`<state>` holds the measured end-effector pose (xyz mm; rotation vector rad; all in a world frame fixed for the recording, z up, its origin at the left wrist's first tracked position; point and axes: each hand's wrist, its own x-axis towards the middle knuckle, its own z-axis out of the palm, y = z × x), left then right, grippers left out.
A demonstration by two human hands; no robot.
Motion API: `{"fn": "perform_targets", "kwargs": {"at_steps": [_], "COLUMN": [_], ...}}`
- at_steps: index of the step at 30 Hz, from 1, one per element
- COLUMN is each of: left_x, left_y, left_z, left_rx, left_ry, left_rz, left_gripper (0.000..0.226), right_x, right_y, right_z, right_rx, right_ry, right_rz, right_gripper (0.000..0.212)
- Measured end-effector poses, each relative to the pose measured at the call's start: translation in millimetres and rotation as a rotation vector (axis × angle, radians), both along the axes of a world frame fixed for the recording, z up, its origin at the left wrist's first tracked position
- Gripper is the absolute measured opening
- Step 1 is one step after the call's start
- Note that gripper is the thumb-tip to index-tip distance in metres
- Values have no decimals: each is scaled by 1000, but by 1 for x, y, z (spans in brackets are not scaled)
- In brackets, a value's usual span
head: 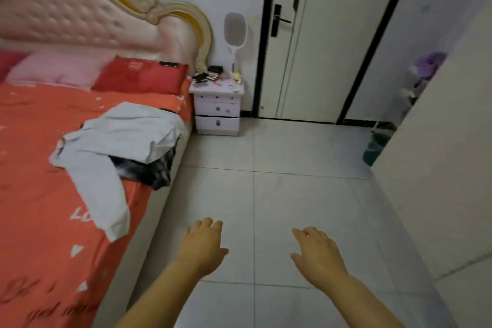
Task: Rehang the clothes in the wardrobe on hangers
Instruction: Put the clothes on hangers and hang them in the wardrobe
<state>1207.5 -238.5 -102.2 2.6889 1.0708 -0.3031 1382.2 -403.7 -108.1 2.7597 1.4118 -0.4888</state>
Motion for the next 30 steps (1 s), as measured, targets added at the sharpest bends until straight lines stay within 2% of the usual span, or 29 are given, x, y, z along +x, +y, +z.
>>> {"fn": "perform_targets", "kwargs": {"at_steps": [7,15,25,30], "left_x": [-56,-92,-51,-17], "left_y": [121,216,349,415], "left_z": [-3,-9,-3,6], "left_rx": [-23,-50,-45,-79], "left_ry": [-24,26,84,39], "left_rz": [253,508,737,844], "left_gripper": [57,52,49,48], "right_x": [-22,-43,-9,13], "right_y": [178,325,518,607], "right_z": [12,7,7,16], "right_rx": [-10,-51,-39,-41], "right_ry": [-67,-69,-95,-102], "right_rz": [291,537,820,937], "right_gripper": [56,56,49,49]}}
